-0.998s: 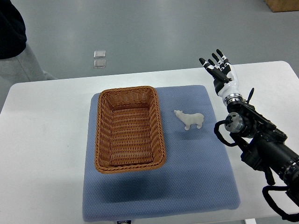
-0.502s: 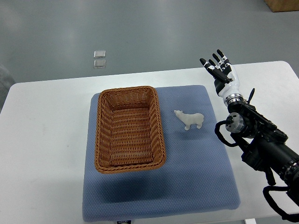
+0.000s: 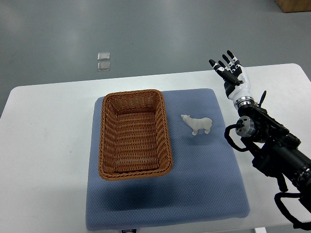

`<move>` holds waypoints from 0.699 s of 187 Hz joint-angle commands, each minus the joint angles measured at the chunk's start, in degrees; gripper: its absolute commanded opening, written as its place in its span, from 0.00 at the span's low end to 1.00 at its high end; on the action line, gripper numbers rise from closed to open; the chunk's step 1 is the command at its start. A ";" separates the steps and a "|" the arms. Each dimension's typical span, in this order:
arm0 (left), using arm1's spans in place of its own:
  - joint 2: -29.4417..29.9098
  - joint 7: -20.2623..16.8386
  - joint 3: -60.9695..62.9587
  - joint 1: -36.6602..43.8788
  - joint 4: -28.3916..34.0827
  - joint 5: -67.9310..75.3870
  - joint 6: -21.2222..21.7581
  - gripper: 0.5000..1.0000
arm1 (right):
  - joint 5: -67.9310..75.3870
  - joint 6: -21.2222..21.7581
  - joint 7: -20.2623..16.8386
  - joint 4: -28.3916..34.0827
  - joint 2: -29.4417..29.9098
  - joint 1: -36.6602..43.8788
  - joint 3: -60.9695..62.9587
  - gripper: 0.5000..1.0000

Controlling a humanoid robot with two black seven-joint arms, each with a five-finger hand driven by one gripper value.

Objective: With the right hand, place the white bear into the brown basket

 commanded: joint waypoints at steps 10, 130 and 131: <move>0.00 0.01 0.00 0.00 0.00 -0.01 0.09 1.00 | 0.06 -0.02 0.00 0.15 -0.12 0.00 0.00 0.84; 0.00 0.01 0.00 0.00 0.00 -0.01 0.00 1.00 | -8.64 -1.08 -4.92 4.98 -8.47 11.07 -9.13 0.84; 0.00 0.01 0.00 0.00 0.00 -0.01 0.00 1.00 | -8.65 -1.08 -4.92 4.98 -8.47 11.08 -9.14 0.84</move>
